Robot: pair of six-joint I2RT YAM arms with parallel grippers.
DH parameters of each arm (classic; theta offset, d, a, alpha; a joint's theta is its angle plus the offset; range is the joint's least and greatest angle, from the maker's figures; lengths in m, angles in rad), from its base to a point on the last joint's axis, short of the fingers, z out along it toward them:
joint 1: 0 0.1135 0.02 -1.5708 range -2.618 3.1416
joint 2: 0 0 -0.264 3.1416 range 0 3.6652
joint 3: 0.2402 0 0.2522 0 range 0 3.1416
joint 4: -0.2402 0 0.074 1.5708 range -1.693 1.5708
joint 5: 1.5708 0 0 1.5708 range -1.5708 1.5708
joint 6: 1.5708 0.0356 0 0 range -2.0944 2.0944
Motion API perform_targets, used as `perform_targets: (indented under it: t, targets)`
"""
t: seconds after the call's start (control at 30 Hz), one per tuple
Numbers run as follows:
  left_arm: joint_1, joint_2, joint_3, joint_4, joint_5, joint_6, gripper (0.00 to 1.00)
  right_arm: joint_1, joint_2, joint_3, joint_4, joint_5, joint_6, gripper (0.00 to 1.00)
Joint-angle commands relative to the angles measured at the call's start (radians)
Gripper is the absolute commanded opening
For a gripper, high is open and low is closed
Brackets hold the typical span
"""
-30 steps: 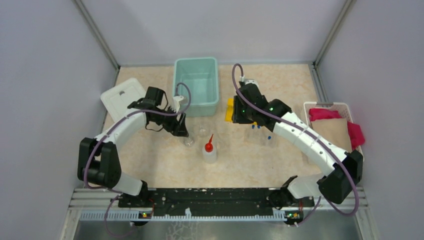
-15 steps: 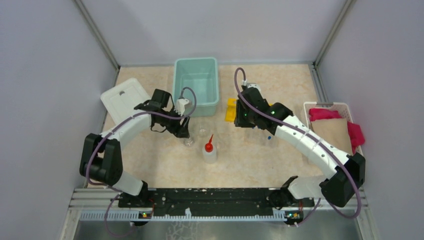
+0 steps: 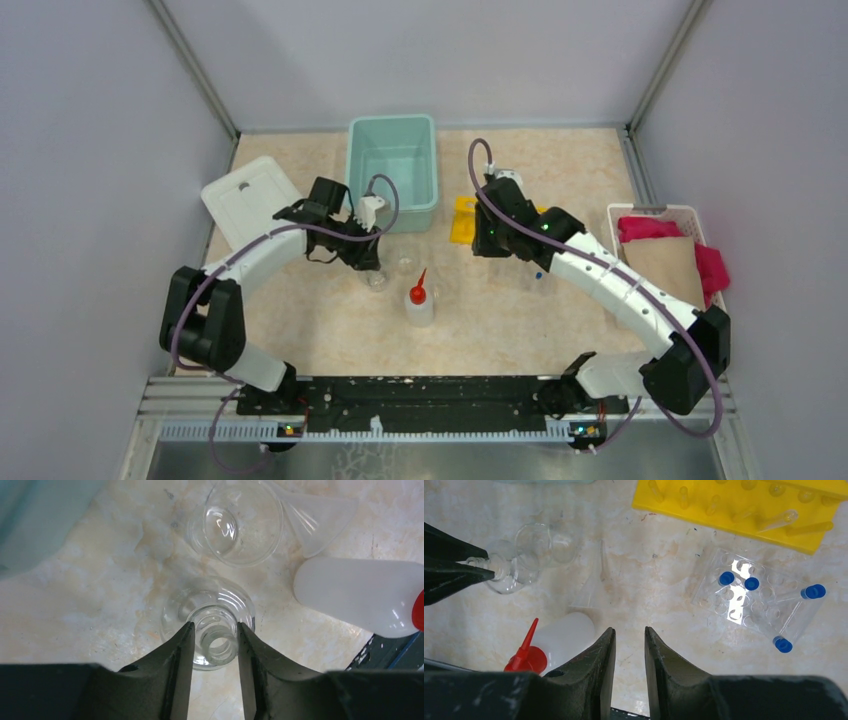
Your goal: Organize the chemistry lab equipment
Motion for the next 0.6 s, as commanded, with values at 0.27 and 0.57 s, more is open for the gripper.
perform_targets:
  t: [0.27,0.57]
  targets:
    - [-0.010,-0.066,0.005,-0.050,-0.023,0.036,0.23,0.002,-0.035,-0.014,0.035,0.027,-0.009,0.26]
    - [-0.069,-0.114,-0.082,-0.001,-0.186,0.076,0.20,0.001,-0.043,-0.021,0.041,0.029,-0.015,0.25]
